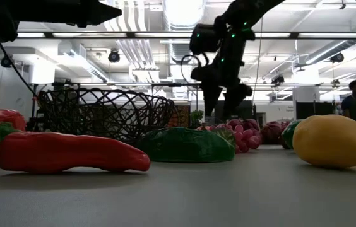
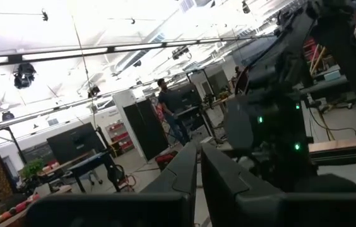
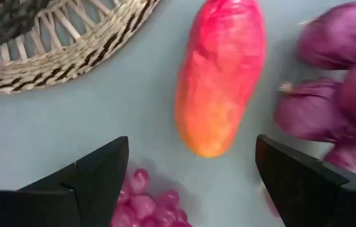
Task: Build produce basket
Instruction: Put the red mango into the wire basket
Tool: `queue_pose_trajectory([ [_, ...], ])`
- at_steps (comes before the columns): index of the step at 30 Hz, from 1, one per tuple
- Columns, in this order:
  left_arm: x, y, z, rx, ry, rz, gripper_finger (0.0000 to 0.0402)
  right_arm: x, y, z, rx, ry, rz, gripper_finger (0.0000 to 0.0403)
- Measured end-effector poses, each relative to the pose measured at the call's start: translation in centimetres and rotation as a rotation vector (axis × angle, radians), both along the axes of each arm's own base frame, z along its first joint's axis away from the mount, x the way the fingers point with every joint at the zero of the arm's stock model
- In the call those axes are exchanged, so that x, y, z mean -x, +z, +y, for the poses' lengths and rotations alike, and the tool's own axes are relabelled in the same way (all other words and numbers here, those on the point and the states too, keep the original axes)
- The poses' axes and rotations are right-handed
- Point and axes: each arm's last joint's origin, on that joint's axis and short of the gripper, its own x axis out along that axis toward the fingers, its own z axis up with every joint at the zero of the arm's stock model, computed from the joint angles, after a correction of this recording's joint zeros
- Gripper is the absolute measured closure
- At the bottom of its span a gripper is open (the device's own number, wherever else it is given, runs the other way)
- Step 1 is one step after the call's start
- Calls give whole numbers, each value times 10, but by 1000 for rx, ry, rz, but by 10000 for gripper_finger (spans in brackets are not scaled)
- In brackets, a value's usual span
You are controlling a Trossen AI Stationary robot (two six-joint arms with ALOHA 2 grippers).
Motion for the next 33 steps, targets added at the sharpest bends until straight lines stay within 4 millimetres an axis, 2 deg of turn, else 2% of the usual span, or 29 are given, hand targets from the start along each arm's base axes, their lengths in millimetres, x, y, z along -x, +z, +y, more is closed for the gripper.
queue_pose_trajectory([
  [5, 0, 0, 0, 0, 0, 1, 396, -8, -18, -6, -14, -7, 48, 78],
  [11, 0, 0, 0, -1, 0, 2, 396, -12, -28, -8, 15, -14, 81, 77],
  [19, 0, -1, 0, -1, 0, 5, 396, -14, -31, -10, 51, -22, 86, 84],
  [22, -1, -2, 0, -3, -1, 17, 396, -15, -31, -10, 55, -24, 81, 109],
  [33, -1, -2, 0, -3, -1, 24, 396, -15, -31, -11, 60, -27, 77, 249],
])
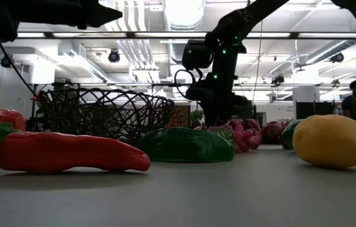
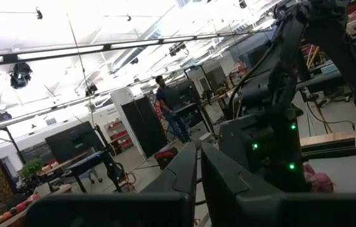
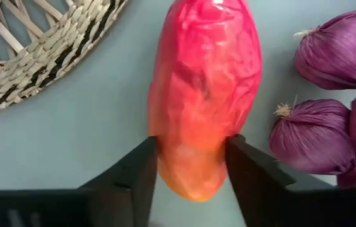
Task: Build produce basket
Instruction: Put the red mango into the wire basket
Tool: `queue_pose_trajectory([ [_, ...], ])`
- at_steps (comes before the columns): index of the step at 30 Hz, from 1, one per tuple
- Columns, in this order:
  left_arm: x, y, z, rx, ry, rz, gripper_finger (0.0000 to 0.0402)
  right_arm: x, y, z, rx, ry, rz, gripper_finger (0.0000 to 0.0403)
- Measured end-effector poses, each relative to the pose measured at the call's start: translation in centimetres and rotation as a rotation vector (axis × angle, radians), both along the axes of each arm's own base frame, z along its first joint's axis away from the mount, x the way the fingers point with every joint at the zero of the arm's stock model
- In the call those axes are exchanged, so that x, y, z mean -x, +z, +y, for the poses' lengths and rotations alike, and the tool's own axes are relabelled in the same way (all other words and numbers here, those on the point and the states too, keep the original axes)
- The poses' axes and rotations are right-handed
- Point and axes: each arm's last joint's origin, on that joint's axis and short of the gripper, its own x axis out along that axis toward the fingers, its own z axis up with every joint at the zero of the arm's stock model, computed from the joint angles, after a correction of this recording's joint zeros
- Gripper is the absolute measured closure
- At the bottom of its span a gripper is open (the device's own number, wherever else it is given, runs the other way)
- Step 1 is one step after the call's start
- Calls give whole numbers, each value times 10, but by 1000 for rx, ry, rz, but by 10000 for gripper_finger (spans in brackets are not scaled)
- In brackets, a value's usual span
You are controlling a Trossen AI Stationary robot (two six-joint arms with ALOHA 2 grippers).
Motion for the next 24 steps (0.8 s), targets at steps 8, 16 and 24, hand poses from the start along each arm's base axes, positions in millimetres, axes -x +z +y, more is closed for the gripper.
queue_pose_trajectory([
  [8, 0, 0, 0, 1, 0, -1, 396, 0, 1, 0, 1, 4, -2, 309],
  [16, 0, 0, 0, 2, -1, -1, 396, 1, 1, 0, -4, 1, -2, 260],
  [24, 0, 0, 0, 2, 0, -1, 396, -4, -1, -1, 11, 1, -48, 174],
])
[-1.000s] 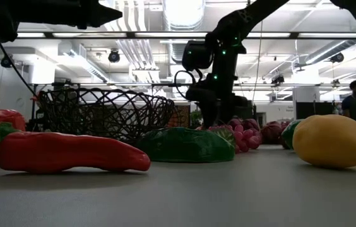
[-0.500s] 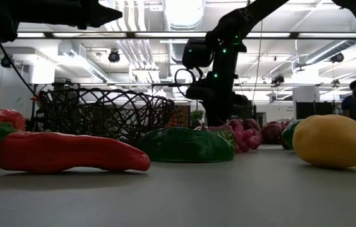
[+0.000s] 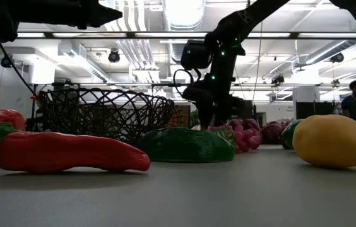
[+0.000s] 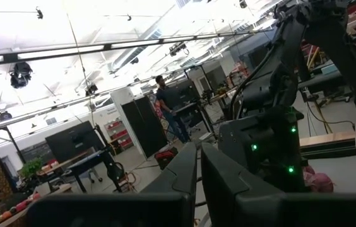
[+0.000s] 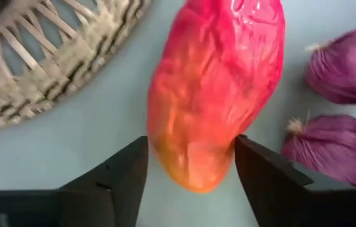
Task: Build produce basket
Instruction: Put the red mango into the wire basket
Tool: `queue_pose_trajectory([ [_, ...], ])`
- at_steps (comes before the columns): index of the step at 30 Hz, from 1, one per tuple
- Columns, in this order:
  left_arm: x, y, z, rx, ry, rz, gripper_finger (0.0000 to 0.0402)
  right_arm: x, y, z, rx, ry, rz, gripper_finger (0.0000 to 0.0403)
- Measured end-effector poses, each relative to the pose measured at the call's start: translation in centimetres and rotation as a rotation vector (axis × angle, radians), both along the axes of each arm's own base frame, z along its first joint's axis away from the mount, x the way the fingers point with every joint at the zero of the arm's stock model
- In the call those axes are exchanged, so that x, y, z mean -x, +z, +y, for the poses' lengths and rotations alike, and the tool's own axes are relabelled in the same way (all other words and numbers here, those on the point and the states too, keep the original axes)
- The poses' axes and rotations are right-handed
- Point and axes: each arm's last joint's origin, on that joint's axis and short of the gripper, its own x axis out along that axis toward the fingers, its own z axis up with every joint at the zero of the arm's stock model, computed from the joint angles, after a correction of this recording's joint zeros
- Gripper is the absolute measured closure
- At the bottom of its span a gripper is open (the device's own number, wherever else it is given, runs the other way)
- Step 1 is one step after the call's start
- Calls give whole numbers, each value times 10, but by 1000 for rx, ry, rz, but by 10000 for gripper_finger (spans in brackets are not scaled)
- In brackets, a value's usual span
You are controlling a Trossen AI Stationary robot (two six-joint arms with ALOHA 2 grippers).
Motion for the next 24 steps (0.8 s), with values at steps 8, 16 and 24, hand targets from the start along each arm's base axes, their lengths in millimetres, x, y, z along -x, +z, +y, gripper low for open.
queue_pose_trajectory([
  [8, 0, 0, 0, 0, 0, 0, 396, 0, -5, 0, 5, -16, -25, 146],
  [16, 0, 0, 0, 0, 0, 0, 396, 3, -22, -2, 22, -22, -71, 145],
  [24, 0, 0, 0, -1, 0, 1, 396, 4, -26, -1, 27, -13, -80, 188],
])
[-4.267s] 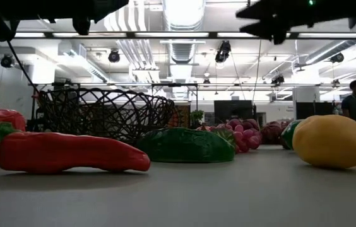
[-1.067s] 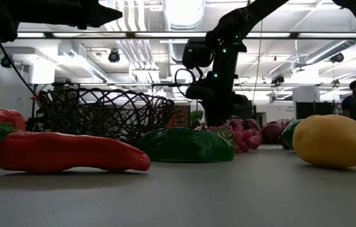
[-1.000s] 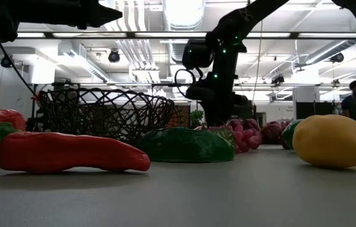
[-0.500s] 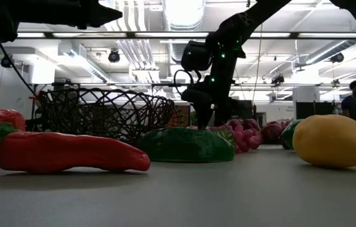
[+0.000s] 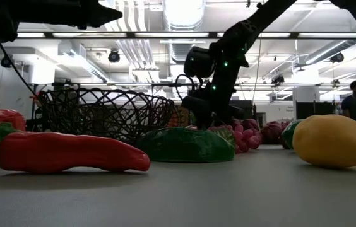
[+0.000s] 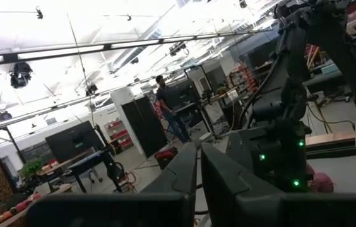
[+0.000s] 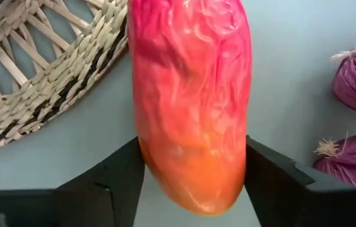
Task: Build produce basket
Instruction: Put the red mango into the wire basket
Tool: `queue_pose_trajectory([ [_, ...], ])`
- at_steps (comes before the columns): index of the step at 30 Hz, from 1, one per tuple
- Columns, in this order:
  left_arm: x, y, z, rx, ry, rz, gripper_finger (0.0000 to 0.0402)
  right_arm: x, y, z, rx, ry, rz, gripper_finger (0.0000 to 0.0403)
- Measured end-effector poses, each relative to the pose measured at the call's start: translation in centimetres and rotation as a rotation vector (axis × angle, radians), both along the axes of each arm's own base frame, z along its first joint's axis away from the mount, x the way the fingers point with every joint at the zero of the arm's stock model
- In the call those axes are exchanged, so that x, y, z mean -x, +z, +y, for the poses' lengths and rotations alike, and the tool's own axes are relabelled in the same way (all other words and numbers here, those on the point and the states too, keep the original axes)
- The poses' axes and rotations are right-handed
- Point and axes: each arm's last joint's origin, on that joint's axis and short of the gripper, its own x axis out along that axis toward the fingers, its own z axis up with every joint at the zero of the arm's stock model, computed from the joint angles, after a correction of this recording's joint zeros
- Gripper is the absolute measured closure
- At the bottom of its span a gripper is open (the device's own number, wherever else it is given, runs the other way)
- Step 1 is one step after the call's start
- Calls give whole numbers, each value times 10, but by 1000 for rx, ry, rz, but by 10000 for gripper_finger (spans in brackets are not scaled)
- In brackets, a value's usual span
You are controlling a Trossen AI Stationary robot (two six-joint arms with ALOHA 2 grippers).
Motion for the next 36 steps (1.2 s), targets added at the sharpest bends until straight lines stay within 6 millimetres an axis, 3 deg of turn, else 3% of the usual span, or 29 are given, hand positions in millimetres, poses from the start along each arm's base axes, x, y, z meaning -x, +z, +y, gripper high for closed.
queue_pose_trajectory([
  [4, 0, 0, 0, 0, 0, 2, 396, 0, 1, 0, -2, 6, -1, 219],
  [10, 0, 0, 0, 0, 0, 2, 396, 4, 10, 2, 2, 28, 1, 227],
  [22, 0, 0, 0, 4, -3, -2, 396, 30, 92, 11, 90, 43, -177, 227],
  [28, 0, 0, 0, 6, -3, -7, 396, 42, 127, 23, 225, 50, -257, 227],
  [36, 1, 1, 0, 7, -3, -15, 396, 27, 151, 39, 384, 114, -449, 227],
])
